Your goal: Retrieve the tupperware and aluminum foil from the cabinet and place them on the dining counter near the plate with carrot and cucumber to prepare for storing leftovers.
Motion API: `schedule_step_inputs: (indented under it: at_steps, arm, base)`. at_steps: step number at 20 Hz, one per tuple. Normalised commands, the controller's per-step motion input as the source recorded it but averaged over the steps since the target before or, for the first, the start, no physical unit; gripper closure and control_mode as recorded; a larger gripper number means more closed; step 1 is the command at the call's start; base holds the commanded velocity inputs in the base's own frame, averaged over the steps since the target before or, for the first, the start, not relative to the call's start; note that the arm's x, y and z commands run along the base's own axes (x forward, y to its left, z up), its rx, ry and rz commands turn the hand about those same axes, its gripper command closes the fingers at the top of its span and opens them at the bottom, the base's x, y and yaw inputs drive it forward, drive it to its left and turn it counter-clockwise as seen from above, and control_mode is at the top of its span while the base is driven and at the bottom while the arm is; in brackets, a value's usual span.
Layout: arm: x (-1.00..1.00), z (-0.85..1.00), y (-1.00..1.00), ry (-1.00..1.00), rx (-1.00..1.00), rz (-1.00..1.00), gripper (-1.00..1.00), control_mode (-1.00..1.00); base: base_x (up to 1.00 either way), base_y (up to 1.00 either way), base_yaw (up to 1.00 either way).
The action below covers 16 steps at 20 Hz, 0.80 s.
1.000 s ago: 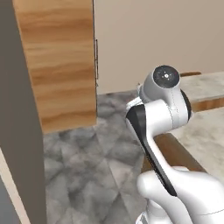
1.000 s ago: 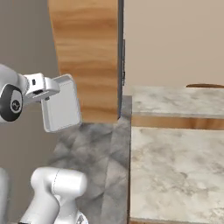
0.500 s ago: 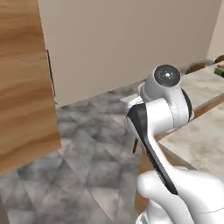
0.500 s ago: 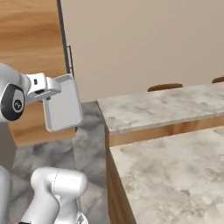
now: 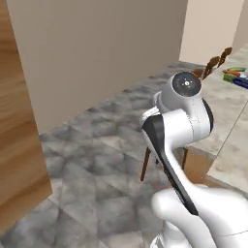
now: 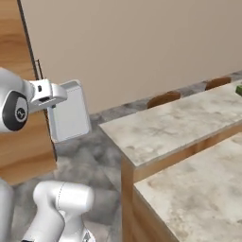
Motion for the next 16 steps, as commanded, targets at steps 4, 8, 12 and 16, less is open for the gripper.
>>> schedule_step_inputs:
  at_steps: [4,8,12,16]
  arm:
    - [0.0,0.0,0.0,0.0,0.0,0.0,1.0,1.0]
    - [0.0,0.0,0.0,0.0,0.0,0.0,1.0,1.0]
    - [0.0,0.0,0.0,0.0,0.0,0.0,1.0,1.0]
    - [0.0,0.0,0.0,0.0,0.0,0.0,1.0,1.0]
  base:
    - [0.63,0.94,-0.45]
    - [0.81,0.5,-0.49]
    - [0.91,0.54,-0.51]
    - [0.78,0.86,-0.46]
